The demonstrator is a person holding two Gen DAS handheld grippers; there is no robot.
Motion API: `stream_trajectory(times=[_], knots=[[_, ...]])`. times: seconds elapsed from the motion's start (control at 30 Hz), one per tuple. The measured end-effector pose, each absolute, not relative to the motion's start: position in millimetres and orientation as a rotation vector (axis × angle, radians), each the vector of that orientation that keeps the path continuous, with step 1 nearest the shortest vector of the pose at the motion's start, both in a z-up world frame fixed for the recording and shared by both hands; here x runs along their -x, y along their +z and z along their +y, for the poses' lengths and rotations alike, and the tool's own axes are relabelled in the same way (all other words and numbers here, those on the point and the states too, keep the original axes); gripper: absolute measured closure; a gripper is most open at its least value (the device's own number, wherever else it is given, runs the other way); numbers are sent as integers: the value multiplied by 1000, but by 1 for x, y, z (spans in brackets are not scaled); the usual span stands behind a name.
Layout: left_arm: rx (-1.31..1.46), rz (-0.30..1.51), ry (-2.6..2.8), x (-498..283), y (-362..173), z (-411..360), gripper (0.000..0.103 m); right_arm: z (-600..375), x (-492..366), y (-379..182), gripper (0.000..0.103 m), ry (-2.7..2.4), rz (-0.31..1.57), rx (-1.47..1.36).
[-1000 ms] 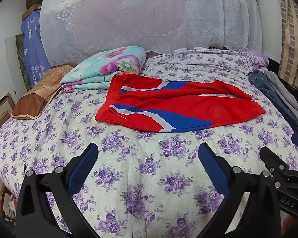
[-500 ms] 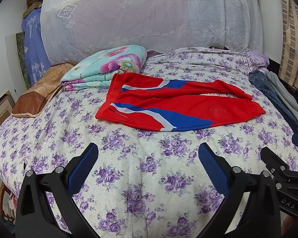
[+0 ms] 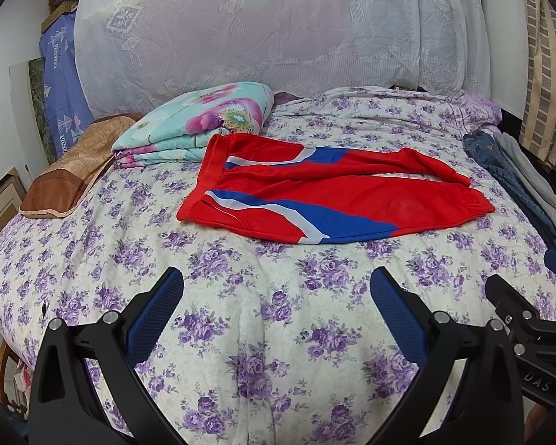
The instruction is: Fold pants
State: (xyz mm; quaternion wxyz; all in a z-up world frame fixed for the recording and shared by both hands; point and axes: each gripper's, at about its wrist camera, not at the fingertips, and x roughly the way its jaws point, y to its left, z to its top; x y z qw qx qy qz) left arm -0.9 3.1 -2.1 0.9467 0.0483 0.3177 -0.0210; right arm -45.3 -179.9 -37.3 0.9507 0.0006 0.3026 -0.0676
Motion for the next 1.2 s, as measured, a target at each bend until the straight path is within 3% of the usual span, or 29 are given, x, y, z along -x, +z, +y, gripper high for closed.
stream_trajectory(times=[1.2], knots=[[-91, 651, -42, 1, -3, 5, 5, -177, 44, -38, 3, -139, 618, 3]])
